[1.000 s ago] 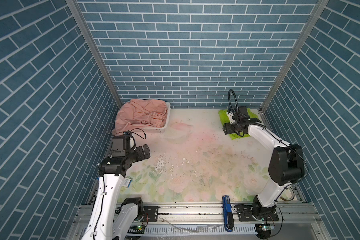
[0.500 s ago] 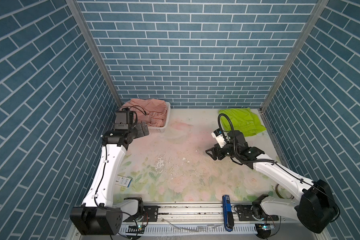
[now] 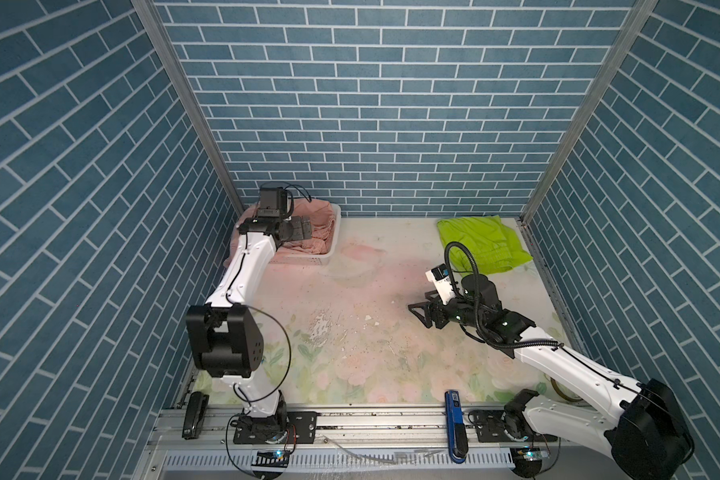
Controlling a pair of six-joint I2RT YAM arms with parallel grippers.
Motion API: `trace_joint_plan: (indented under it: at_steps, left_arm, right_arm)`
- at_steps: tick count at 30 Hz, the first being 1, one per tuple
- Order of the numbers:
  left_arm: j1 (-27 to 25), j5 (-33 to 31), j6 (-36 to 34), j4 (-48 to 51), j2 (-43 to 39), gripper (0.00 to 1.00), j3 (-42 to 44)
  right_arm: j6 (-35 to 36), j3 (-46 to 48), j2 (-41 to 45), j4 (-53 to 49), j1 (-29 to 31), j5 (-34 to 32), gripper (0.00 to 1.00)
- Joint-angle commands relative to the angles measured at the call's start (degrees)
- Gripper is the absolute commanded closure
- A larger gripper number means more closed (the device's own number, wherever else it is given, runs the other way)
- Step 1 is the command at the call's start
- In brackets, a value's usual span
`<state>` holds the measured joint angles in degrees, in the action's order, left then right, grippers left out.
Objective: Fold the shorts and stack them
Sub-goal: 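Grasp the pink shorts' waistband in the basket with the left gripper while the right withdraws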
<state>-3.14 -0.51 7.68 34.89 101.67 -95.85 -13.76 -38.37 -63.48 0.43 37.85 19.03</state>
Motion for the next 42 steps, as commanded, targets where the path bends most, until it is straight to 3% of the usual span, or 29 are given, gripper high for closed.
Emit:
trace_joint_plan:
  at_steps: [1,6,9,15,18,24,25,26,30,34,42]
  left_arm:
    - [-2.0,0.4,-6.5,3.4,6.8,0.00,-6.3]
    - [-2.2,0.0,-8.3,4.3,15.0,0.00,-12.0]
    - [-2.3,3.3,-9.2,5.9,19.0,0.00,-15.7]
    - [-2.3,-1.5,-8.9,13.5,29.9,0.00,-26.3]
    - [-2.4,0.6,-9.0,13.2,32.2,0.00,-26.8]
    - [-2.5,-2.9,-8.8,14.2,34.5,0.02,-27.8]
    - [-2.5,-2.6,-9.1,14.3,34.8,0.10,-28.2]
    - [-2.5,-2.4,-9.2,14.7,35.2,0.25,-28.8]
    - [-2.1,-1.1,-9.0,17.0,36.2,0.96,-32.4]
    - [-1.6,0.1,-9.1,20.0,34.2,1.00,-35.6]
    - [-1.7,3.5,-5.9,26.6,21.6,1.00,-38.8]
  right_arm:
    - [-2.5,0.1,-1.8,4.6,0.7,0.7,0.22]
    - [-3.4,0.7,-5.1,8.7,2.5,-0.4,0.22]
    - [-3.5,0.1,-7.1,8.9,3.4,-1.3,0.23]
    - [-2.9,-0.4,-8.6,9.2,4.1,-1.6,0.22]
    - [-2.3,-1.0,-9.0,7.8,4.1,-1.8,0.22]
    - [-3.3,-0.5,-9.7,9.0,4.2,-2.5,0.22]
    - [-3.4,-0.4,-9.9,9.3,4.1,-2.5,0.22]
    - [-3.4,-0.4,-10.2,9.5,4.2,-2.6,0.22]
    - [-3.6,-0.5,-10.5,9.6,4.1,-3.6,0.23]
    - [-3.7,0.4,-9.7,9.3,4.1,-5.2,0.22]
    - [-3.7,1.6,-9.2,11.9,4.3,-5.1,0.23]
